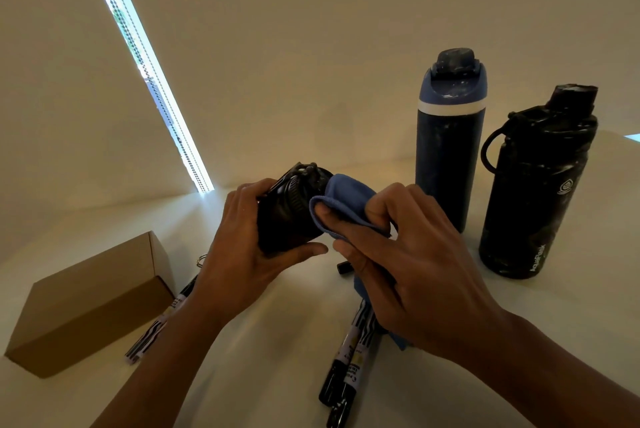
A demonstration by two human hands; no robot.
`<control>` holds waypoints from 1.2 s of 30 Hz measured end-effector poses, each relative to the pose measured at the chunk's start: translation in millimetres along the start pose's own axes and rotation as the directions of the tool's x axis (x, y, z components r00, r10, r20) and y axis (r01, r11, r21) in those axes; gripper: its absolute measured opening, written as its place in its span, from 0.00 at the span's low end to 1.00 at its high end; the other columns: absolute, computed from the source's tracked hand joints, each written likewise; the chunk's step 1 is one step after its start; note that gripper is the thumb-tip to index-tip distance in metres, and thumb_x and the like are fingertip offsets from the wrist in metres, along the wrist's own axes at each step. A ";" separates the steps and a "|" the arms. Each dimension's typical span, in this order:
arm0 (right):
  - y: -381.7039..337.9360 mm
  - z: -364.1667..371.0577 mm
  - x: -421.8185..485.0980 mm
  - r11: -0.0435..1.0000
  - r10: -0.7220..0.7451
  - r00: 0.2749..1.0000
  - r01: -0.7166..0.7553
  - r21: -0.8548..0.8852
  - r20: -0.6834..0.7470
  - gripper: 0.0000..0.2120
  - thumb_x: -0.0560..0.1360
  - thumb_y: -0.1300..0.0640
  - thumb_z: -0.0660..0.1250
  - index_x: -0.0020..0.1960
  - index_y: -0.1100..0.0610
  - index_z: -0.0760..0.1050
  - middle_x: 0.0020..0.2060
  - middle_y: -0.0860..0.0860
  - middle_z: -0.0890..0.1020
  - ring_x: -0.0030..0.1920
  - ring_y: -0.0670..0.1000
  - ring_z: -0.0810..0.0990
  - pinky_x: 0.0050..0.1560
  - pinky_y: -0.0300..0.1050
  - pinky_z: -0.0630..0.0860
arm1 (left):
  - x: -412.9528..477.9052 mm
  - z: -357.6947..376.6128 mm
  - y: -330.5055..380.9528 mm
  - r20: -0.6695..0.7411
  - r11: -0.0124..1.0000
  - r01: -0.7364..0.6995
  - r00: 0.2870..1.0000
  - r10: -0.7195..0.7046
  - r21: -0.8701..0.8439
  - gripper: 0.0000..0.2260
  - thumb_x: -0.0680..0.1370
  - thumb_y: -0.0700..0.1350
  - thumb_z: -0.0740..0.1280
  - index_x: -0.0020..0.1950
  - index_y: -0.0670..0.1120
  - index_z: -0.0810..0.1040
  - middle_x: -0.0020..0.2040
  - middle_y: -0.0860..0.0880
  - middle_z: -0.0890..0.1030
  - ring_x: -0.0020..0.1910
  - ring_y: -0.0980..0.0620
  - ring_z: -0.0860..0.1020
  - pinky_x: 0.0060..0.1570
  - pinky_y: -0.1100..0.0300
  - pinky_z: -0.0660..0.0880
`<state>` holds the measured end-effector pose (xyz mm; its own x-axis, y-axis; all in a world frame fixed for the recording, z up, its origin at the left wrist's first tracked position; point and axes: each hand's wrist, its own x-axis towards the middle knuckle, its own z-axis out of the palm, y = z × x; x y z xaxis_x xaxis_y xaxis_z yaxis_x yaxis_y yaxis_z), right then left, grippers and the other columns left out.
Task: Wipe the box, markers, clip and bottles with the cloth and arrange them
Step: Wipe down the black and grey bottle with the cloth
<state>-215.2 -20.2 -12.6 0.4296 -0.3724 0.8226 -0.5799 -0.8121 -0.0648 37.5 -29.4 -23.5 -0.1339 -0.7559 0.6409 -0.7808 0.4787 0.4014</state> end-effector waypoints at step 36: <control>1.2 7.4 -2.4 0.910 0.246 0.958 -0.176 0.375 -0.147 0.12 0.80 0.65 0.70 0.61 0.56 0.82 0.57 0.44 0.82 0.59 0.41 0.80 0.60 0.36 0.75 | -1.6 0.7 9.2 0.051 0.995 0.042 0.998 -0.038 -0.086 0.41 0.70 0.69 0.74 0.73 0.68 0.52 0.71 0.58 0.72 0.67 0.53 0.76 0.62 0.47 0.80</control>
<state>-211.9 -23.6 -18.9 0.1673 -0.4902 0.8554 -0.3442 -0.8421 -0.4153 30.1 -24.1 -21.2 -0.1353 -0.7951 0.5912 -0.7304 0.4832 0.4827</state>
